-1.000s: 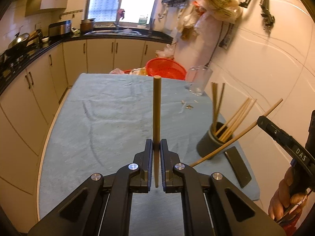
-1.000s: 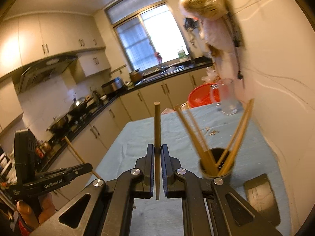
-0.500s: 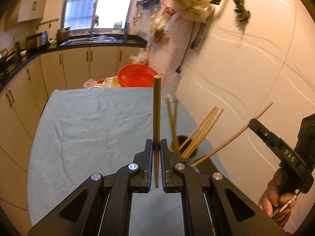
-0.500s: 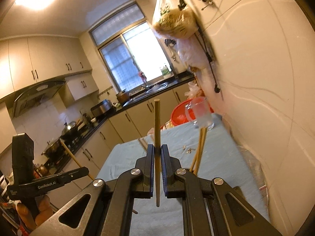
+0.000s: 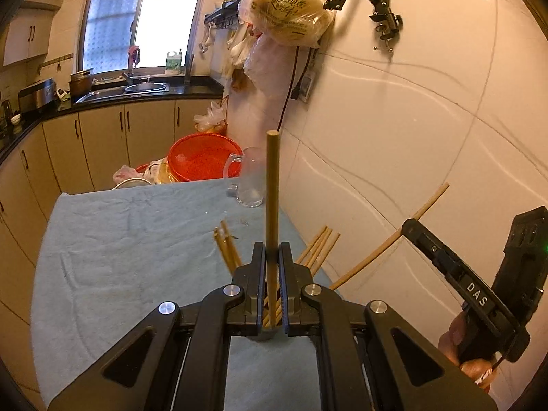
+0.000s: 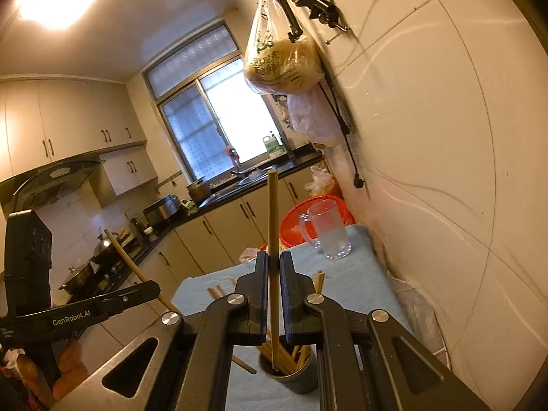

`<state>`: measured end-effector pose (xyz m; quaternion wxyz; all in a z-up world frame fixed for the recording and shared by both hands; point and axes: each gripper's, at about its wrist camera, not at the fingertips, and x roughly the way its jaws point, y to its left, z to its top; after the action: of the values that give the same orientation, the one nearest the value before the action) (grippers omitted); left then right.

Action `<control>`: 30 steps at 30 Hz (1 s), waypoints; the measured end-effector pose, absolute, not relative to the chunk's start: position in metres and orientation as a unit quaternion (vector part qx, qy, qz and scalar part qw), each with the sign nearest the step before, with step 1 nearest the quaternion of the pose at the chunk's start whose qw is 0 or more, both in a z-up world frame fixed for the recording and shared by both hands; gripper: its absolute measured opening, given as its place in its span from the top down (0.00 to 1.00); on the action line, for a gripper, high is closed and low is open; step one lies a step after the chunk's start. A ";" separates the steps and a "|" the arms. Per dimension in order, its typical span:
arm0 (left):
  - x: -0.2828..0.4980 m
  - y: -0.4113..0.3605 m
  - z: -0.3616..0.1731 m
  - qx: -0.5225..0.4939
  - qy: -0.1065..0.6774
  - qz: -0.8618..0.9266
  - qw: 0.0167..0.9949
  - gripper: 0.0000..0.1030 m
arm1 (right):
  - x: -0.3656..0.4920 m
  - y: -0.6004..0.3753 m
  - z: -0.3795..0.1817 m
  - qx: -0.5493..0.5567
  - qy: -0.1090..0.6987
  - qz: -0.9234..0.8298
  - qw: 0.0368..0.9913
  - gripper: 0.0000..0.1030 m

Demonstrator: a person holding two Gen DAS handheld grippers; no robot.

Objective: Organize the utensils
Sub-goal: 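Lower both held chopsticks down into the grey cup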

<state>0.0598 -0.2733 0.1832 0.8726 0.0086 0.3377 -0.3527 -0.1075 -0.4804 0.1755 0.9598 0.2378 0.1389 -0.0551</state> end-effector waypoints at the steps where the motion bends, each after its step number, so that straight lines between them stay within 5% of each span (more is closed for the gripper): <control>1: 0.062 -0.277 0.180 0.009 0.338 -0.353 0.873 0.93 | -0.104 -0.482 0.173 0.237 0.141 -0.057 0.959 0.93; 30: 0.093 -0.276 0.087 -0.001 0.376 -0.317 0.871 0.93 | -0.044 -0.461 0.085 0.201 0.244 -0.070 0.946 0.93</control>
<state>0.0927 -0.2762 0.0867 0.8707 -0.0005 0.3760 -0.3170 -0.0443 -0.4615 0.0855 0.9462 0.2006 0.2439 -0.0703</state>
